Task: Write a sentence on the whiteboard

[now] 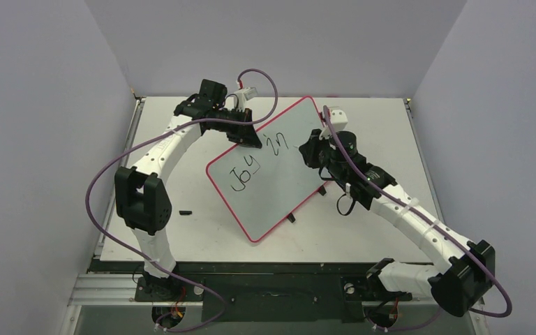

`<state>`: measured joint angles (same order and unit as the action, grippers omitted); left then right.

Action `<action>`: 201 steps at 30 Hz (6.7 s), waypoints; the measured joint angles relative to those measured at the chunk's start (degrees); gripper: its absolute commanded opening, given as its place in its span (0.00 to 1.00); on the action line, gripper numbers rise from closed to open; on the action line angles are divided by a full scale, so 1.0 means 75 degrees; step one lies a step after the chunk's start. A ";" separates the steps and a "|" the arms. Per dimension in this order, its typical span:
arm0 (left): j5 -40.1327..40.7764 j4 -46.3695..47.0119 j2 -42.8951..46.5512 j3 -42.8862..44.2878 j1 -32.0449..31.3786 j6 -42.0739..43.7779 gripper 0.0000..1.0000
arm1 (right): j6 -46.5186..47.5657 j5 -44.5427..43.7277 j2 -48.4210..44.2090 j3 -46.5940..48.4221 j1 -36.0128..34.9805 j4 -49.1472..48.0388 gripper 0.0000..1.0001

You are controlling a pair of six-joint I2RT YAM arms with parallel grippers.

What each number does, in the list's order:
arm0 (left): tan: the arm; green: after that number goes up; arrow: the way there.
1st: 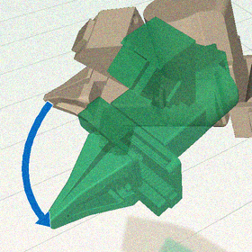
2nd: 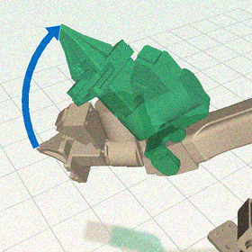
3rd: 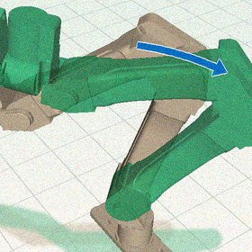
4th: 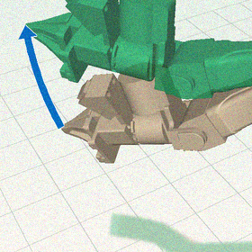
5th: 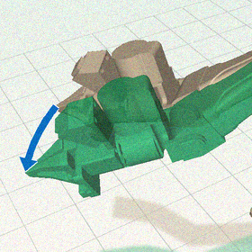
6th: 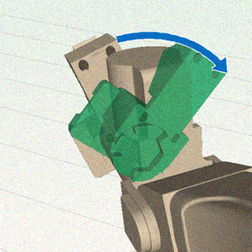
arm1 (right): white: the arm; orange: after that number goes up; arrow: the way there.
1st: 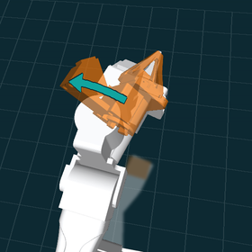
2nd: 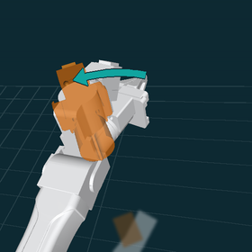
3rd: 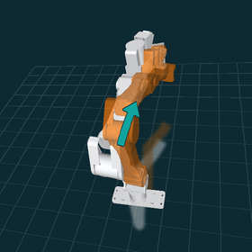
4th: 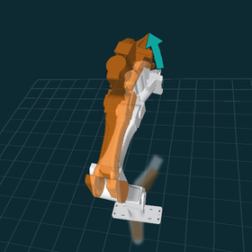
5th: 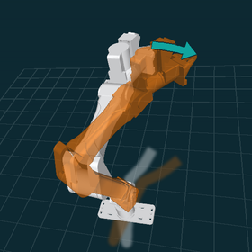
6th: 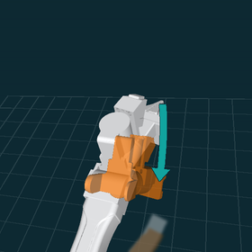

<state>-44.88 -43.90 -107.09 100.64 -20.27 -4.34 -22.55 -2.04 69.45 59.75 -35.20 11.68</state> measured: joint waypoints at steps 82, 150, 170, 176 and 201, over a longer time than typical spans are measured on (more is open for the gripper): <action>0.0326 0.1542 0.0603 -0.1504 0.0347 -0.1172 0.00 | 0.0892 -0.1221 0.1198 -0.1212 -0.4401 -0.1664 0.00; 0.0353 0.1606 0.0603 -0.1542 0.0358 -0.1233 0.00 | 0.0915 -0.1915 0.0886 -0.1443 -0.4281 -0.0825 0.00; 0.0364 0.1606 0.0603 -0.1542 0.0358 -0.1279 0.00 | 0.0743 -0.1457 0.0647 -0.1198 -0.3552 -0.0868 0.00; 0.0373 0.1606 0.0603 -0.1542 0.0358 -0.1279 0.00 | 0.0746 -0.1274 0.1017 -0.0968 -0.3547 -0.0965 0.00; 0.0382 0.1612 0.0603 -0.1545 0.0358 -0.1276 0.00 | 0.0734 -0.1067 0.1198 -0.0874 -0.3669 -0.1084 0.00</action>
<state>-42.02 -31.81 -102.56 89.06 -17.58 -13.91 -17.04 -10.04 78.43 53.19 -62.72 3.55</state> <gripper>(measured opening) 0.055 0.097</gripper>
